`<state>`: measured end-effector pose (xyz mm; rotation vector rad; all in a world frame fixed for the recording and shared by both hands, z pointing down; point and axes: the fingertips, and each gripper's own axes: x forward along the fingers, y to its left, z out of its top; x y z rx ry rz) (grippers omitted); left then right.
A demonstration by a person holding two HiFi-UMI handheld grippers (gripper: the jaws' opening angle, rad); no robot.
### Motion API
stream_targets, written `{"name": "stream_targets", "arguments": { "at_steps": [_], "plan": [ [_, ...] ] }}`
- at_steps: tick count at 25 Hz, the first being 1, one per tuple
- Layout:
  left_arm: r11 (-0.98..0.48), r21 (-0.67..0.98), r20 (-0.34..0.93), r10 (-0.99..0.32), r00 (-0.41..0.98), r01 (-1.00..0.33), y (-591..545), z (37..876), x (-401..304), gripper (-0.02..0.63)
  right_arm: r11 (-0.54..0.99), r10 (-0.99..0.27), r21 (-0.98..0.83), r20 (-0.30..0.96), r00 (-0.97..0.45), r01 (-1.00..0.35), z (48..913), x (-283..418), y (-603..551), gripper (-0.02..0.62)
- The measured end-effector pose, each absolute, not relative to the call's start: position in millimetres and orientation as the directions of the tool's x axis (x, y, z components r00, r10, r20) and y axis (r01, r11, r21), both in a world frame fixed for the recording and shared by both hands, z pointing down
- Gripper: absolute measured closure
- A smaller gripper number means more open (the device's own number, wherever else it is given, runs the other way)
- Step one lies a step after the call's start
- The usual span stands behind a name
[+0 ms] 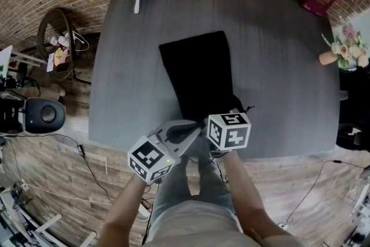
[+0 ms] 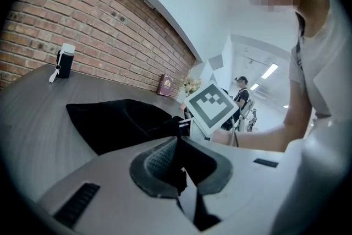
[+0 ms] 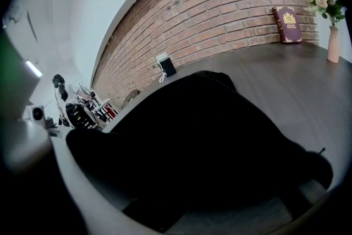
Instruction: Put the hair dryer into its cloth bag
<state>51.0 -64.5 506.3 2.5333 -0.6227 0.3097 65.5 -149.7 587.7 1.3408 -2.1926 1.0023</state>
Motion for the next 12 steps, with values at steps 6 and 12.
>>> {"name": "stream_targets", "arguments": {
  "at_steps": [6, 12],
  "plan": [
    [-0.751, 0.428, 0.335, -0.386, 0.860, -0.503, -69.3, 510.8, 46.5, 0.589, 0.300, -0.571, -0.407, 0.648, -0.504, -0.863, 596.7, 60.8, -151.8, 0.404],
    [-0.731, 0.446, 0.339, -0.396, 0.853, -0.516, -70.6, 516.9, 41.8, 0.589, 0.326, -0.542, -0.364, 0.684, -0.488, -0.873, 603.2, 61.1, -149.3, 0.386]
  ]
}}
